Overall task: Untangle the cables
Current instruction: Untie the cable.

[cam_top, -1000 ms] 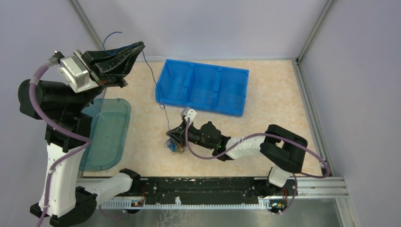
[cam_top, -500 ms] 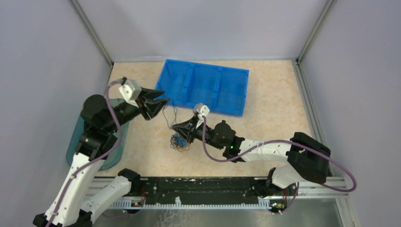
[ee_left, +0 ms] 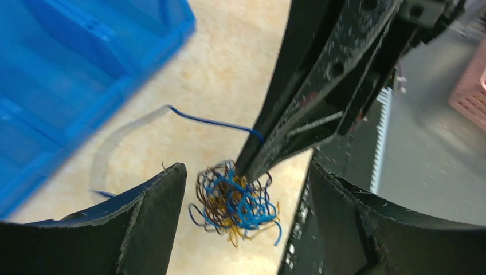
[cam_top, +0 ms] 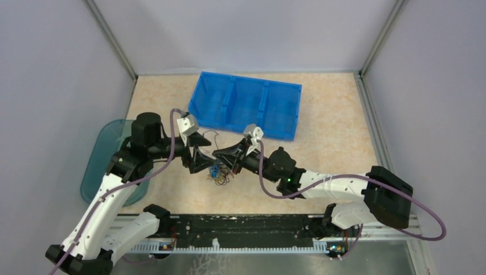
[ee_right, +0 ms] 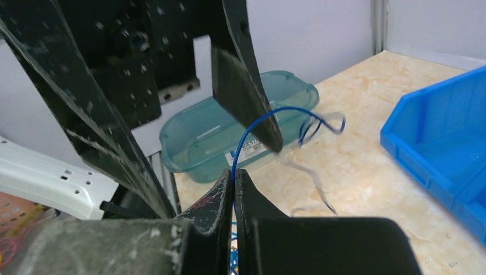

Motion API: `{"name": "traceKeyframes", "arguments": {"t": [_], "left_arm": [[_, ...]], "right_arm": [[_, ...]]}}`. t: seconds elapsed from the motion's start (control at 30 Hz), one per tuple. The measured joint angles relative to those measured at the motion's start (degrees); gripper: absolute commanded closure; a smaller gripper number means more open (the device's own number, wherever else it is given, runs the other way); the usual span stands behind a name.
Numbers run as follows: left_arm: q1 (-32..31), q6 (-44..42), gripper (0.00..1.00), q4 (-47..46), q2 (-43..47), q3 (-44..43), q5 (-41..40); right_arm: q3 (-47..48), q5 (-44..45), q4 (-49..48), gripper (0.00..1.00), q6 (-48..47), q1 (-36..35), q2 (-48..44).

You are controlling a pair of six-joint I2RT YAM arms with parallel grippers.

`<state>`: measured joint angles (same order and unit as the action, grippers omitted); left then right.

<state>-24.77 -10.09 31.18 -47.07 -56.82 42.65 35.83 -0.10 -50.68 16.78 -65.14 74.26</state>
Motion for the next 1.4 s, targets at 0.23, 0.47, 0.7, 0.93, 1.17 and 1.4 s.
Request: {"name": "traceKeyframes", "arguments": {"t": [0.23,0.47,0.7,0.93,1.17,1.4], "left_arm": [[0.0,-10.47,0.2,7.45,-0.83,-0.2,6.16],[0.0,-17.55,0.19,12.5,-1.73,-8.17,6.6],[1.2,10.88,0.17,2.8,-1.36,-2.54,7.21],[6.29,31.8,0.07,-4.96,-0.24,2.08,8.9],[6.58,41.9,0.09,-11.15,-0.22,5.09,13.44],[7.98,47.89,0.16,-15.37,-0.68,7.82,14.49]], "right_arm": [[-0.17,-3.3,0.98,1.0,0.39,0.0,-0.76],[-0.33,-6.14,3.85,1.0,0.39,0.0,-2.32],[-0.63,-6.19,3.8,1.0,0.37,0.0,-3.37],[-0.63,-5.99,4.04,1.0,0.33,0.0,-3.63],[-0.57,-5.92,4.0,1.0,0.33,0.0,-3.63],[0.15,-5.95,3.17,1.0,0.61,0.0,-1.49]]}}
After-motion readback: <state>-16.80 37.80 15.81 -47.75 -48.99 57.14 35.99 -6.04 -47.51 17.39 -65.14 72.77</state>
